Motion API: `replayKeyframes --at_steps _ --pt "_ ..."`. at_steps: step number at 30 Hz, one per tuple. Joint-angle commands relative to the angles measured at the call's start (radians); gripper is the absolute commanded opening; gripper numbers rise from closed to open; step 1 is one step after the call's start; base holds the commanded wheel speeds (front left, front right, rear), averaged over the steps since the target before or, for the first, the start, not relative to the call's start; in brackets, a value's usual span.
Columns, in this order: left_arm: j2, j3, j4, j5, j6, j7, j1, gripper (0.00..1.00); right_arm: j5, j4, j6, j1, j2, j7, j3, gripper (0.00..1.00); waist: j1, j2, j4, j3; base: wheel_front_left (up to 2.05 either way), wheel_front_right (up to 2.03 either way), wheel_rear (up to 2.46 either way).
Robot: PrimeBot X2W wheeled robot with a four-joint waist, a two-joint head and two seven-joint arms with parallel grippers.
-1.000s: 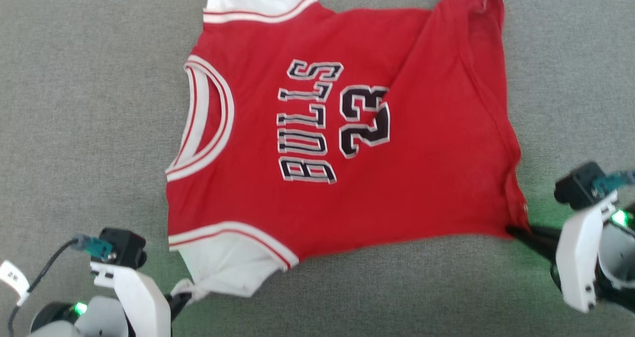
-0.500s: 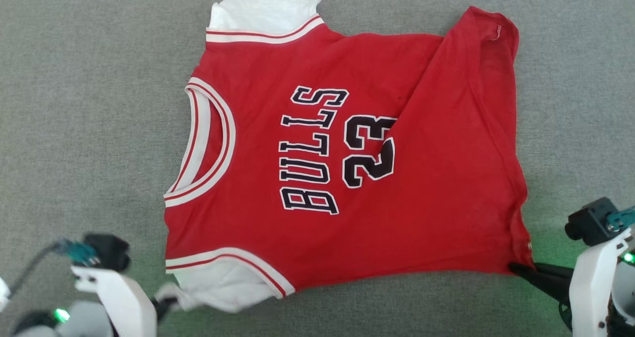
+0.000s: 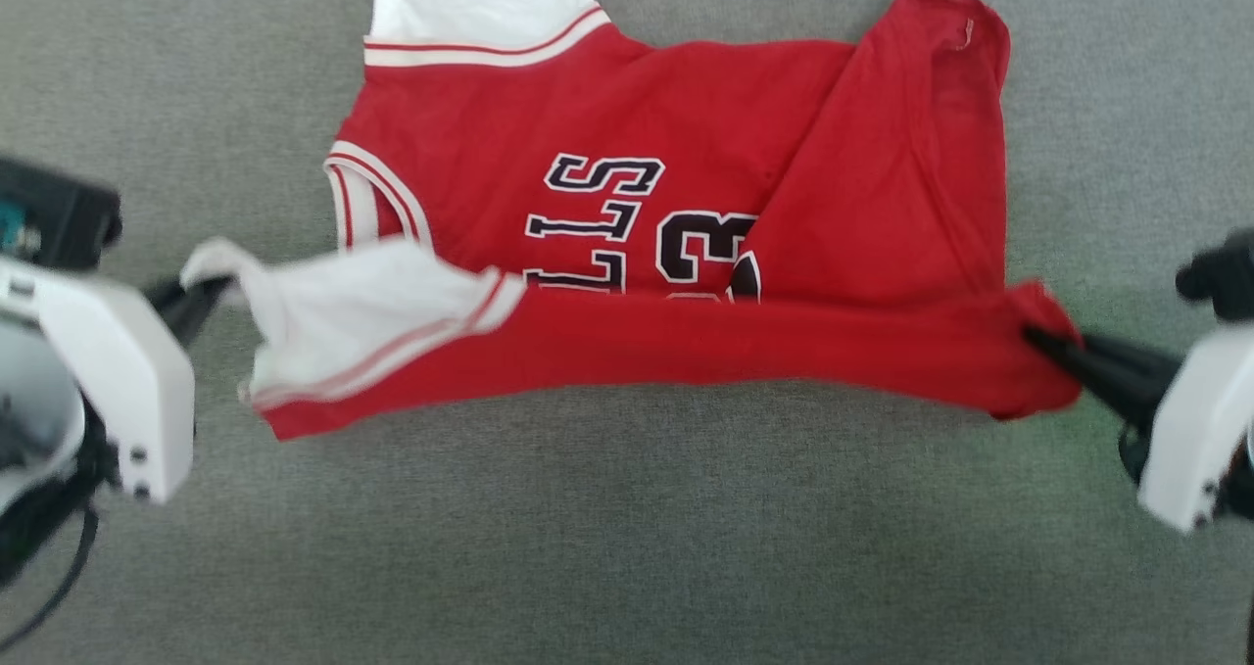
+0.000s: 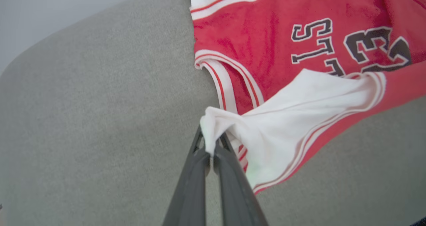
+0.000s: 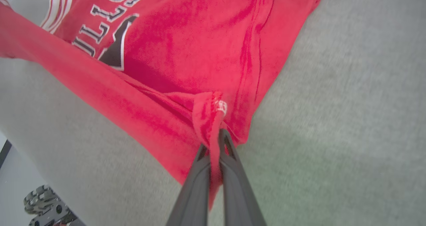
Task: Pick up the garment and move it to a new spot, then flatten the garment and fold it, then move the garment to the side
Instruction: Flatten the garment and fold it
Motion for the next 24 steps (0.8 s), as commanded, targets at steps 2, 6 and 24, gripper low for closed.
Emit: replayKeyframes --at_steps 2,6,24 --pt "-0.058 -0.012 0.091 0.055 -0.066 0.031 -0.099 0.0 -0.043 0.038 -0.002 -0.095 0.045 0.016 0.004 0.0 0.0 0.0 -0.015 0.028 0.0 0.0 0.0" --pt "-0.163 -0.04 0.258 0.092 -0.16 0.057 -0.215 0.0 -0.093 0.13 -0.002 -0.231 0.106 0.007 0.037 0.0 0.0 0.0 -0.026 0.051 0.0 0.0 0.0" --pt "-0.441 -0.101 0.828 0.058 -0.355 0.075 -0.378 1.0 -0.116 0.502 -0.002 -0.499 0.202 -0.119 0.229 1.0 0.0 0.0 -0.028 0.082 0.0 0.0 0.0"
